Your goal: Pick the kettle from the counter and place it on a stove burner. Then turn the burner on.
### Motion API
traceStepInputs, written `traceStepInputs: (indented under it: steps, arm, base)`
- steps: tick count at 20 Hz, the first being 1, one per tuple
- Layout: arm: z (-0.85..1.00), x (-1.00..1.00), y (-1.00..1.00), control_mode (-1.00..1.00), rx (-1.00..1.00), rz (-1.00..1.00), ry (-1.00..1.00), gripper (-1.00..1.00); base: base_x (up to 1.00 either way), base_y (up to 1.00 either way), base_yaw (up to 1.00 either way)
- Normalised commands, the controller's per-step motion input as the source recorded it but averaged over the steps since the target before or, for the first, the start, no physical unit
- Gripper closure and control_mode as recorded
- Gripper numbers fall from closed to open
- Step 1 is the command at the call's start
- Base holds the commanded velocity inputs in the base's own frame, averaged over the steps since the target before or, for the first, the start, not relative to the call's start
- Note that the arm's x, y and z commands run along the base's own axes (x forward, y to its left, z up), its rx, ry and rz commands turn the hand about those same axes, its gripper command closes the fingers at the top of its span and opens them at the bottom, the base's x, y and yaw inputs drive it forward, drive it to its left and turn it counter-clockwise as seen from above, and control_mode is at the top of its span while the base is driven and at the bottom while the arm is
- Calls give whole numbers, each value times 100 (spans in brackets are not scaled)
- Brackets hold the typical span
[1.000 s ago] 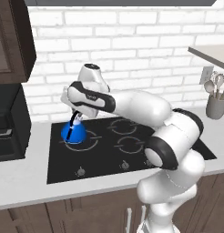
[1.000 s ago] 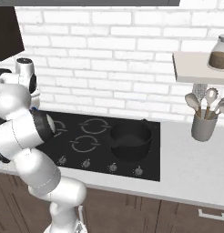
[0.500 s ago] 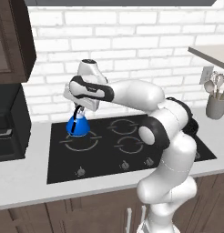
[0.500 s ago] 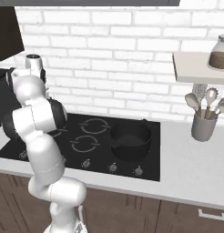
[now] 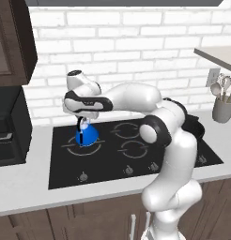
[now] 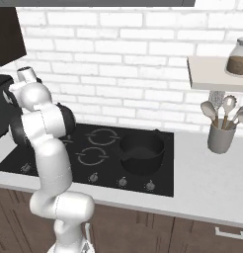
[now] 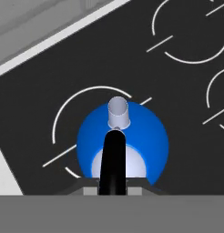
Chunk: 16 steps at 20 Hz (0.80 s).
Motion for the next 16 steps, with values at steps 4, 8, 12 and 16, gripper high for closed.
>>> traceStepInputs:
  steps: [4,8,12,16]
  arm:
    - [-3,0,0,-100,0,0,0,100]
    - [0,0,0,-100,4,0,5,100]
    - [-1,5,-3,-100,3,0,1,100]
    - [0,5,-6,-100,5,0,0,-100]
  base:
    - [0,0,0]
    - [0,0,0]
    - [0,0,0]
    - [0,0,0]
